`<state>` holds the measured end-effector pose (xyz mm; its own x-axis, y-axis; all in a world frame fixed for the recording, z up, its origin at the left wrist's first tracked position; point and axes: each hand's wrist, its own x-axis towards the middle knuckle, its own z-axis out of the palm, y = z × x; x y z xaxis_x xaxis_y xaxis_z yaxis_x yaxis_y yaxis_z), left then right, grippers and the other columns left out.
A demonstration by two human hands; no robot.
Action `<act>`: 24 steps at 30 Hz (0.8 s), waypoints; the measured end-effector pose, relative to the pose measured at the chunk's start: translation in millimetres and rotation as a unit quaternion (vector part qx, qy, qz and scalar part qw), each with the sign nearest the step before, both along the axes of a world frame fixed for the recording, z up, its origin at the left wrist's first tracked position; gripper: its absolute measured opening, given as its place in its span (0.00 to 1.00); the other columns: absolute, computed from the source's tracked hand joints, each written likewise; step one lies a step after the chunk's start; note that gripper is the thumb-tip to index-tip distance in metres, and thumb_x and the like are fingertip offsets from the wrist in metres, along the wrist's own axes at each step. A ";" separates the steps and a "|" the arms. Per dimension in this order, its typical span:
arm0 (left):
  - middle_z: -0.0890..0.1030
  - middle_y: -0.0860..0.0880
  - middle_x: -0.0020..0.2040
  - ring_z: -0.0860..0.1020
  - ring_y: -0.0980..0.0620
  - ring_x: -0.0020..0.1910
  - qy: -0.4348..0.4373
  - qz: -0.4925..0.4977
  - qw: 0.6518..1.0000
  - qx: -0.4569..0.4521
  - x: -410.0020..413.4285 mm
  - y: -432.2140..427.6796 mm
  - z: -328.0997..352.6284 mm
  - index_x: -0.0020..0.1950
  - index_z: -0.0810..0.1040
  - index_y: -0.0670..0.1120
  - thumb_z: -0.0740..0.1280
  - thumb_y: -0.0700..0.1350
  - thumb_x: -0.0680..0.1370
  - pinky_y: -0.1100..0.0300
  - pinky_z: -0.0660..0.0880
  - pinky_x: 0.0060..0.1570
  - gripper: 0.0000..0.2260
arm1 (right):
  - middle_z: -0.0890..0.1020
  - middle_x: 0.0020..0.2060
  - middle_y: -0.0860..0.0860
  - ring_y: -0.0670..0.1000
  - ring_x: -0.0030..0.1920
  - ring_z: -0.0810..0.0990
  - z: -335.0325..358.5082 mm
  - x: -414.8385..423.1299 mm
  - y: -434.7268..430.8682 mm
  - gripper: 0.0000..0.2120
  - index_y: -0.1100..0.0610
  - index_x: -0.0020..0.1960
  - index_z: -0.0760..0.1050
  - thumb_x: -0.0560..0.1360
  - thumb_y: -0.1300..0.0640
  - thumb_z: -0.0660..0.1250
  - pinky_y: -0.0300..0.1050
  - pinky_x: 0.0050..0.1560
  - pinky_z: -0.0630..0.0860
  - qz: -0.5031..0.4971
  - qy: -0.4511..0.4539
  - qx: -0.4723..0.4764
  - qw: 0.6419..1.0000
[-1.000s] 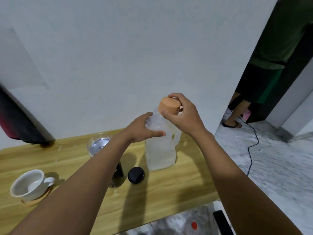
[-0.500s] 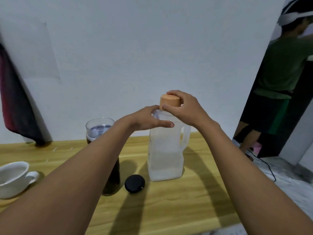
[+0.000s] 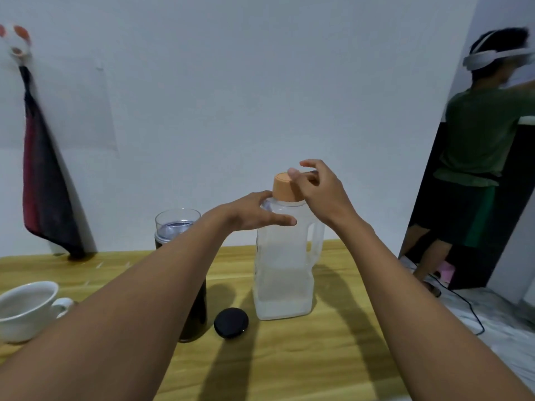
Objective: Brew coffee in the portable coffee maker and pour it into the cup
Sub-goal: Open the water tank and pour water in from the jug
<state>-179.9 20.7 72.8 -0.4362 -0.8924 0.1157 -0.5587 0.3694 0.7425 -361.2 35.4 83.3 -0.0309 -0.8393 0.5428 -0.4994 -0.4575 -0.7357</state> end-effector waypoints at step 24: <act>0.70 0.49 0.76 0.69 0.48 0.73 0.004 -0.003 1.000 -0.017 -1.1 -0.6 -1.9 0.78 0.66 0.52 0.75 0.57 0.74 0.50 0.67 0.73 0.36 | 0.77 0.60 0.43 0.41 0.61 0.75 -10.3 -13.1 -0.6 0.33 0.51 0.73 0.69 0.72 0.46 0.76 0.31 0.54 0.69 0.079 0.033 0.065 0.994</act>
<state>-181.0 20.1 70.9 -0.4397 -0.8855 0.1500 -0.5503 0.3977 0.7342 -374.4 34.8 73.0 0.1397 -0.8938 0.4262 -0.4786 -0.4377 -0.7611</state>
